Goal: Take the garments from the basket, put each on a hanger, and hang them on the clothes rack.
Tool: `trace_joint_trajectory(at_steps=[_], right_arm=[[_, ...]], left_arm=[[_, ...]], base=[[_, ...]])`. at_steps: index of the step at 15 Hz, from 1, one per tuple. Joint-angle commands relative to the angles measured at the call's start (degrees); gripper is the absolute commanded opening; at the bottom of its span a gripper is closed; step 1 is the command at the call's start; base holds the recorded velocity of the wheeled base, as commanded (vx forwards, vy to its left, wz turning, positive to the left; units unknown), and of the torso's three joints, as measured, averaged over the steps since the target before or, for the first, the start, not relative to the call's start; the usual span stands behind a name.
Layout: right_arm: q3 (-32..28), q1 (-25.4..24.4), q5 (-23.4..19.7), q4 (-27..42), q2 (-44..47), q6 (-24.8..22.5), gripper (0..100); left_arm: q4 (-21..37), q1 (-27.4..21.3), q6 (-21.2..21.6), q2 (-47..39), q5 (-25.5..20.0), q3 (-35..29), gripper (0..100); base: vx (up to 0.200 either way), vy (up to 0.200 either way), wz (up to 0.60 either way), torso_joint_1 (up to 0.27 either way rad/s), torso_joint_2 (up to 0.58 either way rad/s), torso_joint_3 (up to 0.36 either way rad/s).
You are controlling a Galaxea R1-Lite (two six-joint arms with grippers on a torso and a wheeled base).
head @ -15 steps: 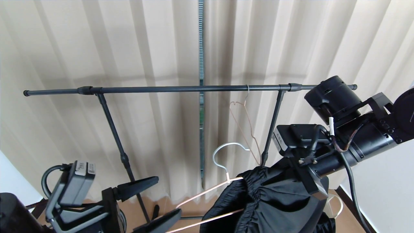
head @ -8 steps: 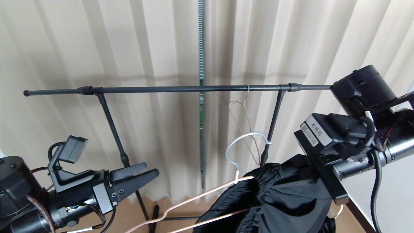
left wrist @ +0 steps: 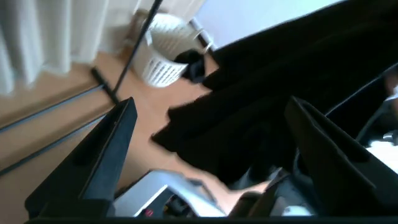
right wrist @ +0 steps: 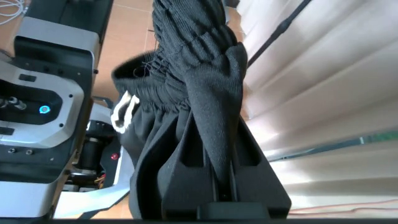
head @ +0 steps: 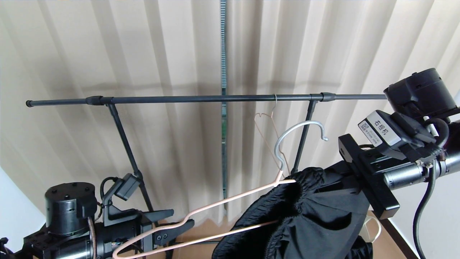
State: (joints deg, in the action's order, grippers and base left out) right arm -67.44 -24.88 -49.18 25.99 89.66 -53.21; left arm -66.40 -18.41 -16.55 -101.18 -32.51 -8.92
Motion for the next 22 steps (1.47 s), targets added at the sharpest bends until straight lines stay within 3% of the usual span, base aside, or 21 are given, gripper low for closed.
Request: trace_joint_trajectory(at_steps=[1,5,9,17,22], right_arm=[[-0.1,0.1,0.0,-0.2,0.5,0.0,0],[0.2,0.1,-0.2,-1.6,0.9,0.0,0],[1.3,0.0,-4.0,-4.8,1.3,1.7,0],[3.0,0.2,-4.9,-6.8,1.5,2.1,0],[2.9,-0.3,-5.4,-11.8,2.6,5.0,0]], left_arm=[[6.8,-7.3,1.4,0.4,12.1,-3.4,100],[7.2,-10.6,1.4,1.3,13.6,-2.4,100],[7.2,-10.4,0.7,4.1,7.4,-1.2,100],[7.2,-10.4,-0.6,7.1,4.9,-0.7,100],[7.2,-10.7,-0.5,6.9,4.2,-0.3,100]], base=[[0.0,0.0,0.0,0.0,0.0,0.0],[0.0,0.0,0.0,0.0,0.0,0.0],[0.0,0.0,0.0,0.0,0.0,0.0],[0.0,0.0,0.0,0.0,0.0,0.0],[0.0,0.0,0.0,0.0,0.0,0.0]])
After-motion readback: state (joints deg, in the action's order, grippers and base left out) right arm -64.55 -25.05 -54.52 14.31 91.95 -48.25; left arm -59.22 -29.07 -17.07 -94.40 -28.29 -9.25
